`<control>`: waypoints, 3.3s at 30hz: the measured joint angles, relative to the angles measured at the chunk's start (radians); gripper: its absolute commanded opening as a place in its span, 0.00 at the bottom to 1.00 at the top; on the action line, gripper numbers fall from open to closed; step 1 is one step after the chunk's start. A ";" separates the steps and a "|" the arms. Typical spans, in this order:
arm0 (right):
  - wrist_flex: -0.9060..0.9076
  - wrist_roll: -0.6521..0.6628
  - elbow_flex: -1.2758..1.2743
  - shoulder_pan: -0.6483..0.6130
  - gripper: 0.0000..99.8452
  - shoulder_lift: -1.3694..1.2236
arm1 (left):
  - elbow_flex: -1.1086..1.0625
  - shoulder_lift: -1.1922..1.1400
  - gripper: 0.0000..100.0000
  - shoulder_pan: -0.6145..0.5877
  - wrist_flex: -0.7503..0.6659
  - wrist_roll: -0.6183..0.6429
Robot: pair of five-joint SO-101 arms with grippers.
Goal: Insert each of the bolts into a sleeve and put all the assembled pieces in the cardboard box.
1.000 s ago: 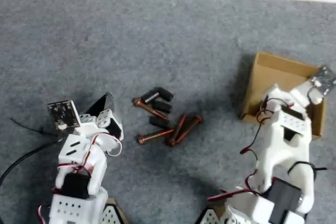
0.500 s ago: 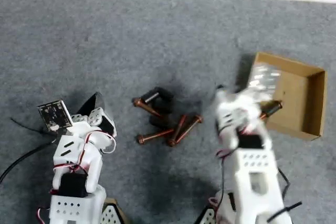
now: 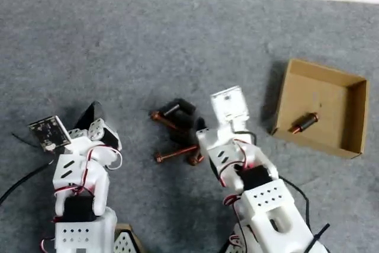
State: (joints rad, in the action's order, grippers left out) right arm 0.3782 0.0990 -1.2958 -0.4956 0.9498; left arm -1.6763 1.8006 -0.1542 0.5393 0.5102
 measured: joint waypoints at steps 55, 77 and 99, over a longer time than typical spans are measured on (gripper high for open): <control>0.061 0.247 0.675 -0.103 0.01 -1.069 | 0.000 0.000 0.01 -0.009 -0.011 -0.002; -0.084 0.210 0.003 0.000 0.01 -0.150 | 0.000 0.000 0.01 -0.009 -0.011 -0.002; 0.094 0.207 -0.339 0.158 0.01 0.552 | 0.000 0.000 0.01 0.037 -0.008 -0.002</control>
State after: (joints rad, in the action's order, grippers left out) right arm 0.4718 0.3061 -1.6349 -0.3376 1.5021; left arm -1.6763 1.8006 -0.1174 0.5317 0.5086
